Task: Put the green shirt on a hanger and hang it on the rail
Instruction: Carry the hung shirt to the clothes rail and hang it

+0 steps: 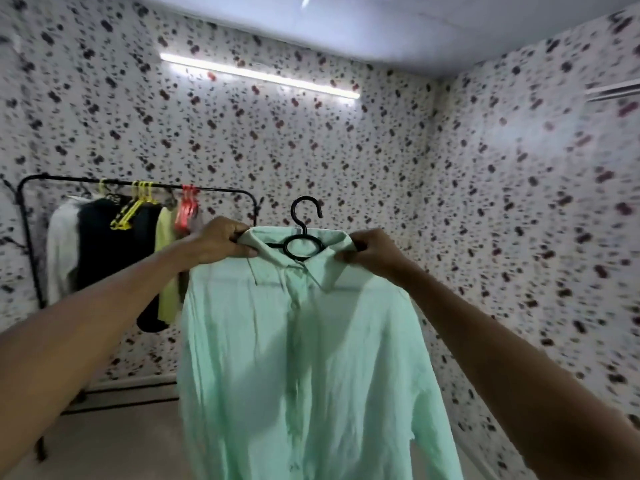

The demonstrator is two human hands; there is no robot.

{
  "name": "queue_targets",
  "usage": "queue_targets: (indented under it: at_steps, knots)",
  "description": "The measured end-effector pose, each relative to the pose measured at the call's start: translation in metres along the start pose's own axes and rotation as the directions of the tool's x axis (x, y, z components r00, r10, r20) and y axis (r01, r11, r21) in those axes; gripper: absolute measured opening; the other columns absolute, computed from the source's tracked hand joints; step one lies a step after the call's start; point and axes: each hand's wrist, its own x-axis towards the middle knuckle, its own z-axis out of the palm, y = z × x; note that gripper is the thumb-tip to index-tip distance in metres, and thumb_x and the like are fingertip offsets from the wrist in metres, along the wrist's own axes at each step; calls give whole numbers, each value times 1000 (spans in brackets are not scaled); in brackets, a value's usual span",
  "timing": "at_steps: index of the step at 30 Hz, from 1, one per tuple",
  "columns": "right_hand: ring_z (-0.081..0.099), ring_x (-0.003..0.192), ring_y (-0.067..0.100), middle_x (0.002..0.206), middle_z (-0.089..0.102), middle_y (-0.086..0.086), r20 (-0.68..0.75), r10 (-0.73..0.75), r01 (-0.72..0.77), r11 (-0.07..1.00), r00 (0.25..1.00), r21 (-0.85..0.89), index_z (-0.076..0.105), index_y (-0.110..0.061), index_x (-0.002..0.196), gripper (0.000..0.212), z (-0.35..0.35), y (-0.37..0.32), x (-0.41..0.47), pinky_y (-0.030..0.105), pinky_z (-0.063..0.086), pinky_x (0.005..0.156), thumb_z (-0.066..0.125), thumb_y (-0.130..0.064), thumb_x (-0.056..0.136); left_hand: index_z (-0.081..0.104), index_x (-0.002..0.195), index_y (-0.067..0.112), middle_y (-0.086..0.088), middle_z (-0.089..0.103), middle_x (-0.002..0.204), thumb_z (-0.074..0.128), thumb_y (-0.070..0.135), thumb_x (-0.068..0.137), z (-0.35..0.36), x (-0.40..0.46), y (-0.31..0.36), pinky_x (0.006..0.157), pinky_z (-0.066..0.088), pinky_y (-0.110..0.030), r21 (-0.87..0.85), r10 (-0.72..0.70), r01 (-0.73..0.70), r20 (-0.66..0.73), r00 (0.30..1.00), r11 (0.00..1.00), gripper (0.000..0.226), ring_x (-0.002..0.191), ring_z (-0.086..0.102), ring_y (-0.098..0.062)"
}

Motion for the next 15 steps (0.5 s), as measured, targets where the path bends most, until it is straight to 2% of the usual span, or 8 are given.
queue_targets:
  at_steps: [1,2,3,4,5,8,12,15]
  knots:
    - [54,65,11,71,64,3,15,-9,9,1000,1000,1,77,-4,90,17,15,4,25,28,42,62,83,-16,79,73,84,24,7,74,77,84,7,80,-8,11,-24,66,51,-12,9,-21,22,-12,1000,1000,21,71,66,9]
    - [55,64,11,72,66,2,27,-13,13,1000,1000,18,78,-7,89,15,31,8,53,28,43,61,84,-16,78,75,87,23,-1,76,84,84,11,81,-16,25,-50,73,57,-23,26,-39,39,-26,999,999,16,81,72,-3]
    - [56,63,11,71,67,1,37,-22,21,999,999,40,79,-11,88,12,45,13,78,28,44,60,84,-16,78,77,92,21,-6,77,91,84,16,82,-24,38,-73,82,60,-37,36,-71,72,-31,997,997,13,91,74,-16]
    - [56,62,11,71,69,1,59,-36,33,998,998,55,79,-13,86,11,64,15,115,28,45,60,85,-16,78,78,95,18,-9,77,95,84,18,82,-38,58,-105,86,58,-45,34,-99,101,-39,994,994,14,97,74,-25]
    - [58,61,11,71,71,3,77,-39,34,998,996,62,79,-14,86,12,77,18,145,28,46,60,86,-17,77,78,96,16,-11,77,97,84,18,82,-49,75,-128,86,58,-47,30,-123,124,-50,991,992,15,97,73,-28]
    - [64,66,13,82,76,12,131,-15,5,997,991,76,79,-10,92,21,104,26,214,30,51,63,88,-23,77,78,90,13,-20,75,94,85,15,81,-72,119,-176,75,52,-39,6,-157,158,-80,984,987,12,85,67,-22]
    - [66,66,9,84,77,4,246,4,-32,994,969,108,78,-15,93,15,146,44,315,26,58,63,85,-20,81,77,88,7,-7,71,78,83,8,82,-97,185,-246,64,45,-21,26,-183,187,-113,977,982,8,70,57,-7]
    - [65,61,5,76,73,-4,262,-1,-36,990,965,137,77,-16,90,10,181,66,380,19,55,57,84,-15,82,75,90,3,-8,66,79,84,11,82,-107,224,-298,68,42,-27,37,-206,212,-122,971,977,15,73,55,-11]
